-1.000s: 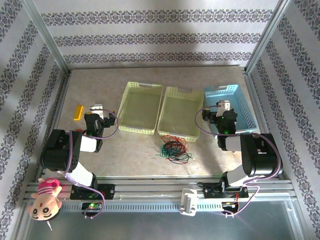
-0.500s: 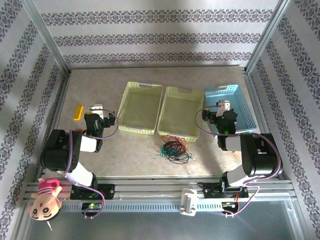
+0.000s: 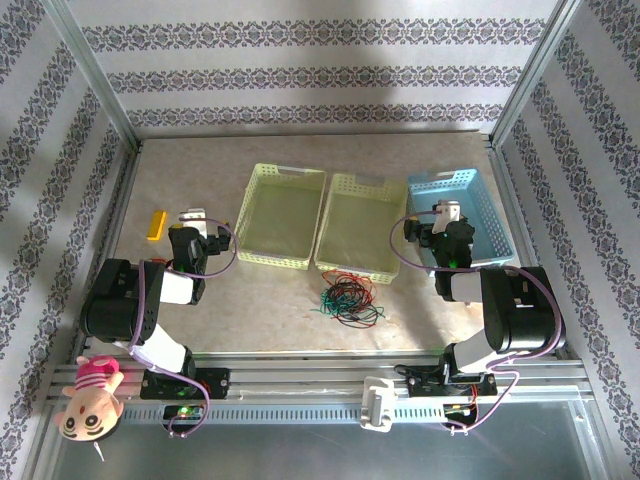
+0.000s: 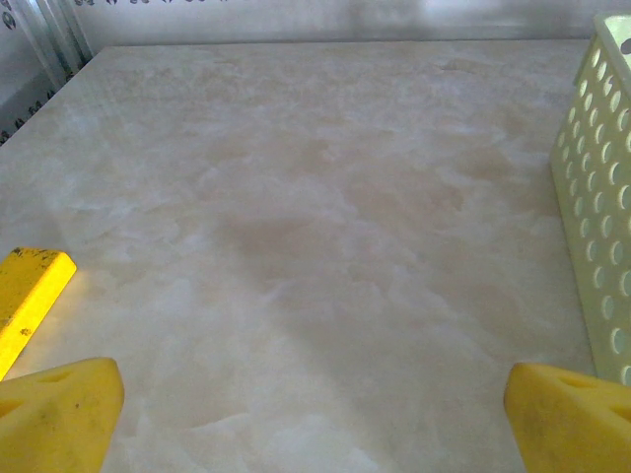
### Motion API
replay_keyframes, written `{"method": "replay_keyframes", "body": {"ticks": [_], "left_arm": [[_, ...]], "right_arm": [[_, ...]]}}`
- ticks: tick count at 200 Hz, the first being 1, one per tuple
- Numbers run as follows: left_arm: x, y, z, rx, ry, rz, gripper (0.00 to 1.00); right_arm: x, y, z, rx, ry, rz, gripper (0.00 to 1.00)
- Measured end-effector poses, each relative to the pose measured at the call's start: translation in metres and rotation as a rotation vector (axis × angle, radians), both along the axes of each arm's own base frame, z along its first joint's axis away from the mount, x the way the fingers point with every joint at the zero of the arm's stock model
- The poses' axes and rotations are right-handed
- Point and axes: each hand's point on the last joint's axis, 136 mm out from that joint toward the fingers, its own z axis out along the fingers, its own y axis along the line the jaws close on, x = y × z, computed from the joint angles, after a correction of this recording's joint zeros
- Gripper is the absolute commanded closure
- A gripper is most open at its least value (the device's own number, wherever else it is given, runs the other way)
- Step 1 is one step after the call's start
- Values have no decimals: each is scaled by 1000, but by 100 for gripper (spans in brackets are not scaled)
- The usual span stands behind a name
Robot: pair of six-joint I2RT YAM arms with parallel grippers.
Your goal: Untangle the cables
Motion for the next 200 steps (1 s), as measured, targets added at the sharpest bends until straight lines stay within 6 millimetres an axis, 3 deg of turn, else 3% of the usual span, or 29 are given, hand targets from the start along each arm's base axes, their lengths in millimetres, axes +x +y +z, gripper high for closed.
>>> {"method": "replay_keyframes", "body": {"ticks": [89, 104, 123, 136, 149, 158, 172, 187, 200], "left_arm": [[7, -8, 1, 1, 53, -51, 1], [18, -7, 23, 8, 68, -36, 1], [31, -1, 76, 26, 15, 24, 1], [31, -3, 110, 14, -40, 52, 1], [25, -12, 128, -13, -65, 58, 1], [21, -23, 132, -30, -62, 50, 1], [13, -56, 125, -54, -27, -2, 1], [3, -104, 108, -80, 31, -96, 1], [-10, -145, 95, -101, 74, -187, 1]], "right_arm": [[0, -1, 0, 7, 1, -1, 2], [0, -4, -2, 12, 27, -20, 2], [2, -14, 13, 31, 82, -86, 4], [5, -20, 47, 44, 52, -138, 5], [3, -19, 86, 49, -11, -179, 5], [-3, -8, 109, 59, -45, -177, 6], [-14, 28, 132, 73, -60, -104, 5], [-28, 74, 136, 84, -27, 17, 6], [-44, 112, 127, 90, 32, 128, 6]]}}
